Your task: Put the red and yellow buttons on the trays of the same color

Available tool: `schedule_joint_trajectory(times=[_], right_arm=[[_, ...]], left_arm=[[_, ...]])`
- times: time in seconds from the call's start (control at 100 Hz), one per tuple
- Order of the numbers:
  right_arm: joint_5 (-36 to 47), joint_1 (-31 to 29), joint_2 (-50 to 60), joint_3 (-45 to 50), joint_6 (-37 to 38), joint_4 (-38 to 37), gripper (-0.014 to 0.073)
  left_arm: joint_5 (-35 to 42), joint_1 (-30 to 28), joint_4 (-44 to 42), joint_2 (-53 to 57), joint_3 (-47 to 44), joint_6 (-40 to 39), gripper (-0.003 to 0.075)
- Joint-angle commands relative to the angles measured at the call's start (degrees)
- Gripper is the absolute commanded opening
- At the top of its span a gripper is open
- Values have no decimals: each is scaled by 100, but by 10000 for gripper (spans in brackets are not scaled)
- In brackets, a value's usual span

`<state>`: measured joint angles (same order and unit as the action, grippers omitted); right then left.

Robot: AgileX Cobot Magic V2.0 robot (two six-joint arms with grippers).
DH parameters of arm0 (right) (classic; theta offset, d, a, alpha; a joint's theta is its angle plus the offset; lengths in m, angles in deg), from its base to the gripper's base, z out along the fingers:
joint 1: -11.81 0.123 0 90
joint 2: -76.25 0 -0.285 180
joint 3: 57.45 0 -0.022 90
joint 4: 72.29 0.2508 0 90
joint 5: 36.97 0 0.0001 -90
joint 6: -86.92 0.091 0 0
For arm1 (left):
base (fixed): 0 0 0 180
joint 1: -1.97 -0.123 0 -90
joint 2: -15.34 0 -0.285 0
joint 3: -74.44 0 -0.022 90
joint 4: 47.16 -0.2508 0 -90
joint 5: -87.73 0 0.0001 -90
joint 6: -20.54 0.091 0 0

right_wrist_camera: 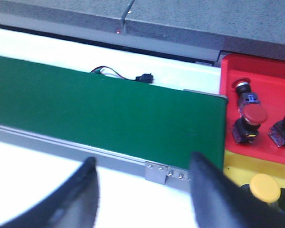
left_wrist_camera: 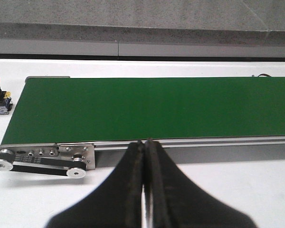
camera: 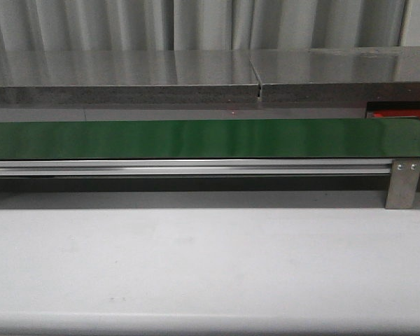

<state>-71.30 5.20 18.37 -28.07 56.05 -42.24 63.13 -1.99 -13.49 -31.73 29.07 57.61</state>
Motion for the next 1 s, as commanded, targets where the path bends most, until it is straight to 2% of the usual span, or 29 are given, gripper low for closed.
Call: schedule_joint_trajectory(times=[0.0,0.03,0.07,0.08,0.15,0.8,0.85,0.9,0.99], right_arm=[[142,5,164,-133,-81,52,192],[142,5,164,-133,-81,52,141],[155,5,164,-133,-81,52,27],[155,5,164,-133,-81,52,27],[180,-1,164,-133,-81,52,-124],[140,-1,136,-133,-81,52,-118],[140,-1,136,-133,-81,52,-118],[140,-1,136,-133,-81,52,-118],[140,-1,136,-133,-81,52,-118]], left_arm=[[355,41,168,9,165,11,-19],[355,41,168,9,165,11,-19],[355,41,168,9,165,11,-19],[355,41,168,9,165,11,-19],[355,41,168,9,165,11,-19],[378,41,168,9,153,11,-12],[378,41,168,9,129,11,19],[331,41,168,9,92,11,84],[237,41,168,9,47,11,293]])
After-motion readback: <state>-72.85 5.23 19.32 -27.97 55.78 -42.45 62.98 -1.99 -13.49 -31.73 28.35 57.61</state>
